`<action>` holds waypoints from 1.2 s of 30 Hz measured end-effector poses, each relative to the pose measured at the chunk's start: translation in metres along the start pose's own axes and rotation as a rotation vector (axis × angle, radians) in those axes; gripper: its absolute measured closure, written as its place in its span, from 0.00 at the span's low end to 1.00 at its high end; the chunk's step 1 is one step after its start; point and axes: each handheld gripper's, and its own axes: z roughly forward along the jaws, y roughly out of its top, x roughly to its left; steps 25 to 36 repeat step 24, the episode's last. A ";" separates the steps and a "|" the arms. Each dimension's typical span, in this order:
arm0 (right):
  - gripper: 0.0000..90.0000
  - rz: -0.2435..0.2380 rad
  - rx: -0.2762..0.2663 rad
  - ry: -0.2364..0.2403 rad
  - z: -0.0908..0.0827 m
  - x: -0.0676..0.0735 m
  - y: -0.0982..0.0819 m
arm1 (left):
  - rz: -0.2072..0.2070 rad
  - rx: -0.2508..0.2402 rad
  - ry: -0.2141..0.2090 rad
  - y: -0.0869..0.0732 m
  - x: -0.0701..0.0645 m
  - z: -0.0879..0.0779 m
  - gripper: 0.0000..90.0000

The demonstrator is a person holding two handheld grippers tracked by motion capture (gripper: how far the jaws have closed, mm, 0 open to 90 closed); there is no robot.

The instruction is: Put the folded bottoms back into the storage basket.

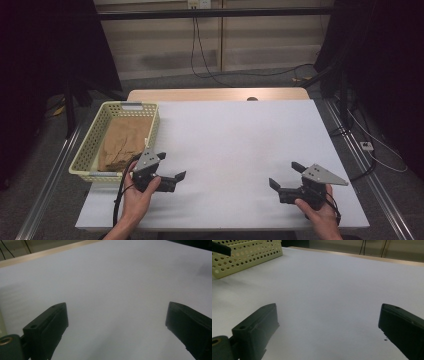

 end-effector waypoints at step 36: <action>0.03 0.005 0.007 -0.011 0.000 -0.001 0.000 | -0.040 0.003 -0.006 -0.020 -0.010 0.006 0.06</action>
